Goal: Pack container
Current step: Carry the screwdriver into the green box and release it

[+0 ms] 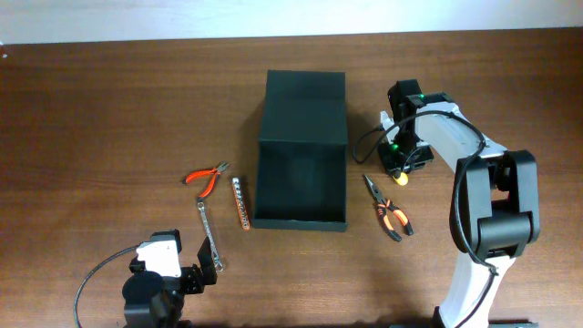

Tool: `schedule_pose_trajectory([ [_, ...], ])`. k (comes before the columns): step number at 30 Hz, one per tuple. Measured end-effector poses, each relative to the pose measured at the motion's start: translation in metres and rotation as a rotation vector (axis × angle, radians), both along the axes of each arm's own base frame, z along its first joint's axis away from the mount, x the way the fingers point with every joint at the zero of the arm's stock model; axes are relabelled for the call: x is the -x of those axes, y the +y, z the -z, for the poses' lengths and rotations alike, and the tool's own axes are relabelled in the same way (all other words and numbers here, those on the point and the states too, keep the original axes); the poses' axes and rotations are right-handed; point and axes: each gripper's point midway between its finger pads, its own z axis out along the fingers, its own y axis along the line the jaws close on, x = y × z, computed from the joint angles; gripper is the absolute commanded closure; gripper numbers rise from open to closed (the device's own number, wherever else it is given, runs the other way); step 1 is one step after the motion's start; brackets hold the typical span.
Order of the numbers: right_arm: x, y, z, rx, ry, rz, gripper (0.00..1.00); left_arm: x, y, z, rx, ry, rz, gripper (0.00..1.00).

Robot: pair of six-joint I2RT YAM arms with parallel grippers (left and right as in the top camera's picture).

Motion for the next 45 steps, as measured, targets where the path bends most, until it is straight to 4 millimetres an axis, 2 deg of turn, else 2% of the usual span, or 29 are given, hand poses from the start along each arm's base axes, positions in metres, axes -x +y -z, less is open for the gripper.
schedule_pose_trajectory([
  [3,0.003,0.000,-0.008,0.003,0.025,0.001,0.79,0.000,0.000,0.000,0.000,0.000,0.000,0.01],
  [7,-0.011,0.001,-0.034,0.001,0.006,0.000,0.79,0.000,0.000,0.000,0.000,0.000,0.000,0.01],
  [15,-0.040,0.010,-0.113,-0.029,-0.087,-0.005,0.79,0.000,0.000,0.000,0.000,0.000,0.000,0.01],
  [19,-0.044,0.033,-0.140,-0.087,-0.124,-0.043,0.80,0.000,0.000,0.000,0.000,0.000,0.000,0.01],
  [22,-0.040,0.066,-0.149,-0.129,-0.135,-0.126,0.80,0.000,0.000,0.000,0.000,0.000,0.000,0.01],
  [29,-0.006,0.153,-0.149,-0.148,-0.114,-0.425,0.80,0.000,0.000,0.000,0.000,0.000,0.000,0.01],
  [32,0.007,0.176,-0.146,-0.120,-0.115,-0.517,0.79,0.000,0.000,0.000,0.000,0.000,0.000,0.01],
  [35,0.013,0.185,-0.135,-0.113,-0.106,-0.554,0.80,0.000,0.000,0.000,0.000,-0.001,0.000,0.01],
  [43,0.027,0.181,-0.069,-0.094,-0.039,-0.566,0.79,0.000,0.000,0.000,0.000,0.000,0.000,0.01],
  [45,0.031,0.179,-0.056,-0.090,-0.027,-0.567,0.75,0.000,0.000,0.000,0.000,0.000,0.000,0.01],
])
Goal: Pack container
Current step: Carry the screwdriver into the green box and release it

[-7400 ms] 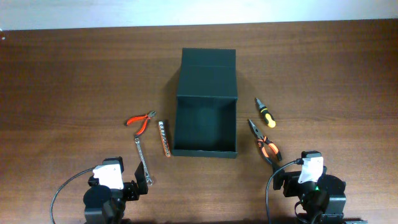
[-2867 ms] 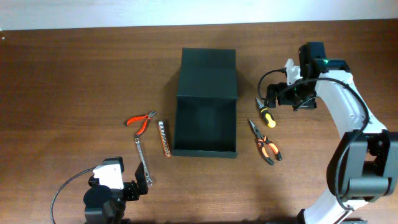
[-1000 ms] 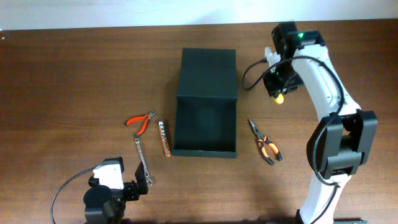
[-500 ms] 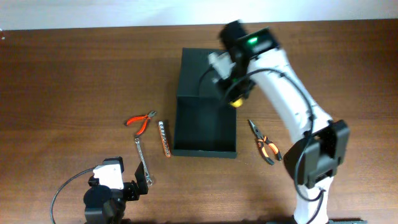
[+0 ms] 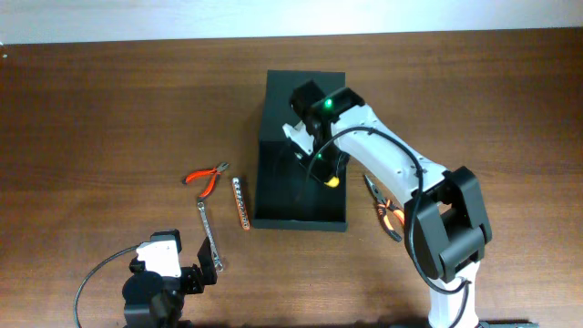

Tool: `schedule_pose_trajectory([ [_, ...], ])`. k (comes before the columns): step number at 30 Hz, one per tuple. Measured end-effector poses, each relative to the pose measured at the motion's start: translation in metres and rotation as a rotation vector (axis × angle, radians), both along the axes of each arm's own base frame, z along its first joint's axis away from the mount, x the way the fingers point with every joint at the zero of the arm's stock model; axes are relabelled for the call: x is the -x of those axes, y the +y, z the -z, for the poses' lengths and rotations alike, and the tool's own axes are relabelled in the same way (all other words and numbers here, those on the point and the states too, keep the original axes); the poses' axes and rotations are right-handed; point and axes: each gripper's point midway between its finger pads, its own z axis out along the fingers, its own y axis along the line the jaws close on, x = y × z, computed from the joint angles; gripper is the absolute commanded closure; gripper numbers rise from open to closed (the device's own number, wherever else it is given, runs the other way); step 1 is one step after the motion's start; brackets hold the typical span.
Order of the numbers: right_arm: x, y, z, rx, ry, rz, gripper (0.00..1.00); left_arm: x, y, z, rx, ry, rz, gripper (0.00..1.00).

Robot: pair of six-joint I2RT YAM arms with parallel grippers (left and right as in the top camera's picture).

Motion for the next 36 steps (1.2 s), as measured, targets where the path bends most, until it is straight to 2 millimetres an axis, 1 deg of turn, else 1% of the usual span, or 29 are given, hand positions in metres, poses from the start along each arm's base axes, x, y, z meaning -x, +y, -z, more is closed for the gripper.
schedule_pose_trajectory([
  [2,0.002,-0.001,0.010,0.003,0.003,-0.001,0.74,0.000,0.000,0.000,0.000,0.000,0.000,0.01],
  [5,0.001,0.000,0.019,-0.006,-0.011,-0.001,0.70,0.000,0.000,0.000,0.000,0.000,0.000,0.01],
  [11,-0.005,0.003,0.031,-0.025,-0.042,-0.002,0.65,0.000,0.000,0.000,0.000,0.000,0.000,0.01],
  [13,-0.004,0.003,0.033,-0.025,-0.042,-0.001,0.62,0.000,0.000,0.000,0.000,0.000,0.000,0.01],
  [19,-0.004,0.003,0.033,-0.024,-0.040,0.003,0.58,0.000,0.000,0.000,0.000,0.000,0.000,0.01],
  [22,0.000,0.002,0.027,-0.018,-0.017,0.011,0.52,0.000,0.000,0.000,0.000,0.000,0.000,0.01],
  [23,0.000,0.003,0.022,-0.023,-0.015,0.010,0.50,0.000,0.000,0.000,0.000,0.000,0.000,0.01],
  [24,-0.003,0.006,0.016,-0.030,-0.021,0.011,0.43,0.000,0.000,0.000,0.000,0.000,0.000,0.01],
  [25,-0.006,0.008,0.008,-0.039,-0.027,0.016,0.20,0.000,0.000,0.000,0.000,0.000,0.000,0.01],
  [26,-0.009,0.011,-0.002,-0.049,-0.036,0.019,0.01,0.000,0.000,0.000,0.000,0.000,0.000,0.01],
  [27,-0.013,0.013,-0.013,-0.058,-0.051,0.013,0.01,0.000,0.000,0.000,0.000,0.000,0.000,0.01],
  [29,-0.019,0.016,-0.042,-0.075,-0.086,0.024,0.01,0.000,0.000,0.000,0.000,0.000,0.000,0.01],
  [30,-0.020,0.015,-0.056,-0.080,-0.109,0.034,0.01,0.000,0.000,0.000,0.000,0.000,0.000,0.01],
  [31,-0.022,0.013,-0.076,-0.088,-0.142,0.048,0.01,0.000,0.000,0.000,0.000,0.000,0.000,0.01],
  [32,-0.022,0.011,-0.089,-0.097,-0.164,0.062,0.01,0.000,0.000,0.000,0.000,0.000,0.000,0.01],
  [34,-0.017,0.001,-0.120,-0.112,-0.205,0.097,0.01,0.000,0.000,0.000,0.000,0.000,0.000,0.01],
  [35,-0.010,-0.008,-0.134,-0.114,-0.208,0.122,0.01,0.000,0.000,0.000,0.000,0.000,0.000,0.01],
  [36,-0.004,-0.017,-0.143,-0.110,-0.206,0.147,0.01,0.000,0.000,0.000,0.000,0.000,0.000,0.01],
])
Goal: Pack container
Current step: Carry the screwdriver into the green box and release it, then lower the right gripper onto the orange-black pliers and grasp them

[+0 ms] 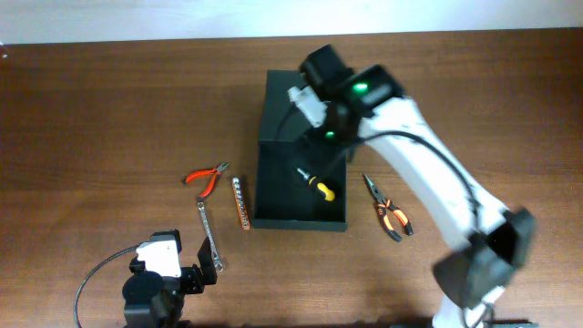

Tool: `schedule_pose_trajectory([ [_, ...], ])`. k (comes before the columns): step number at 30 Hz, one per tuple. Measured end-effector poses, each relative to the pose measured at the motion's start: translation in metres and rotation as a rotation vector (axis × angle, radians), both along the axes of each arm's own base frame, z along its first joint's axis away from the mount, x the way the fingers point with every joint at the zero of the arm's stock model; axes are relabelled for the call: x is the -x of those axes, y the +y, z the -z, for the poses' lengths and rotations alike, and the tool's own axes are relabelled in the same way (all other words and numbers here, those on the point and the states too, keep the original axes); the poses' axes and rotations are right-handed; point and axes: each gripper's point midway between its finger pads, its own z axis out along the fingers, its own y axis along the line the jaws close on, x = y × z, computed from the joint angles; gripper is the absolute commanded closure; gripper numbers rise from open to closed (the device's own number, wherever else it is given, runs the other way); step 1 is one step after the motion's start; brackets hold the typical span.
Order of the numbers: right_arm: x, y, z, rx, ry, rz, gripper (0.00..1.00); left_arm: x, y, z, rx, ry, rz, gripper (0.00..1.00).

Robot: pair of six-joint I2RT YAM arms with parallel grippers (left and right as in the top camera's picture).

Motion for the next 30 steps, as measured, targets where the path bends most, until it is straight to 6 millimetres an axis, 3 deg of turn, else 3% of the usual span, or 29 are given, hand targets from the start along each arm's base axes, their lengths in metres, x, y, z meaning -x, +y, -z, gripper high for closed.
schedule_pose_trajectory([
  [6,0.021,-0.077,-0.040,-0.014,-0.013,0.231,0.01,0.000,0.000,0.000,0.000,0.000,0.000,0.01],
  [7,0.027,-0.093,-0.043,-0.014,-0.019,0.278,0.01,0.000,0.000,0.000,0.000,0.000,0.000,0.01],
  [13,0.051,-0.133,-0.040,-0.010,-0.020,0.388,0.01,0.000,0.000,0.000,0.000,0.000,0.000,0.01],
  [17,0.070,-0.144,-0.015,0.009,0.032,0.428,0.01,0.000,0.000,0.000,0.000,0.000,0.000,0.01],
  [25,0.085,-0.152,0.075,0.038,0.151,0.539,0.01,0.000,0.000,0.000,0.000,0.000,0.000,0.01],
  [30,0.092,-0.156,0.106,0.050,0.169,0.604,0.01,0.000,0.000,0.000,0.000,0.000,0.000,0.01],
])
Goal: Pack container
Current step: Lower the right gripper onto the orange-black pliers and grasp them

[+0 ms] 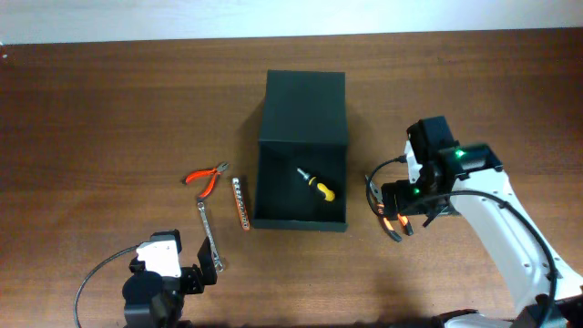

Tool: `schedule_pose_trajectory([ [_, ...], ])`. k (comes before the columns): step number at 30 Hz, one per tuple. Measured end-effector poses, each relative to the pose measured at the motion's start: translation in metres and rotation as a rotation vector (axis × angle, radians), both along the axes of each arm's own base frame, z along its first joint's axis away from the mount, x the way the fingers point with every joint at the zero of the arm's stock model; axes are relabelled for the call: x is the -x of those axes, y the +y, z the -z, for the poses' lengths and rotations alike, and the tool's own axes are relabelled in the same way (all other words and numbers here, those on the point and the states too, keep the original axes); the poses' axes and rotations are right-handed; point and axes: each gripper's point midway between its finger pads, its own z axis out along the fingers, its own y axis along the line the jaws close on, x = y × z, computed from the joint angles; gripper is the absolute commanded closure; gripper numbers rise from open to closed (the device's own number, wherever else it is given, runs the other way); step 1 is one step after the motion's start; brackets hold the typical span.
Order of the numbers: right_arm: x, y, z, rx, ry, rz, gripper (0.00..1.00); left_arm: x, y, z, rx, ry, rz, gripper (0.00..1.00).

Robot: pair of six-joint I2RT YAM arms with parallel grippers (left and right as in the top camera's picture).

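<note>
The black box lies open at the table's middle, its lid folded back on the far side. A yellow-handled screwdriver lies inside it. Orange-and-black pliers lie right of the box. My right gripper hovers over their handles and looks open, with orange showing between its fingers. At the near left edge my left gripper rests shut, beside the end of a wrench.
Left of the box lie red-handled cutters, a narrow orange strip of bits and the wrench. The left arm's base and its cable sit at the near left. The right arm reaches in from the near right corner.
My right gripper was above the far part of the box, with the screwdriver lying inside. It has come out to the right and now sits over the orange-and-black pliers. The left arm has not moved.
First my right gripper was right of the box, down on the yellow-handled screwdriver. Then it held the screwdriver over the box. Then the screwdriver lay in the box with the gripper above. Now the gripper is over the pliers.
</note>
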Motion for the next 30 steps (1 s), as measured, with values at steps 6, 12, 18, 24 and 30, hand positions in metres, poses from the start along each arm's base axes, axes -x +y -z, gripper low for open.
schedule_pose_trajectory([
  [6,0.001,-0.006,0.027,0.029,-0.020,0.037,0.01,0.000,0.000,0.000,0.000,0.000,0.000,0.01],
  [12,-0.007,-0.019,0.036,0.103,-0.070,0.042,0.01,0.000,0.000,0.000,0.000,0.000,0.000,0.01],
  [18,-0.016,-0.024,0.035,0.138,-0.107,-0.010,0.01,0.000,0.000,0.000,0.000,0.000,0.000,0.01],
  [24,-0.017,-0.025,0.050,0.153,-0.084,-0.024,0.01,0.000,0.000,0.000,0.000,0.000,0.000,0.01],
  [30,-0.001,-0.028,0.080,0.172,0.032,-0.012,0.01,0.000,0.000,0.000,0.000,0.000,0.000,0.01],
])
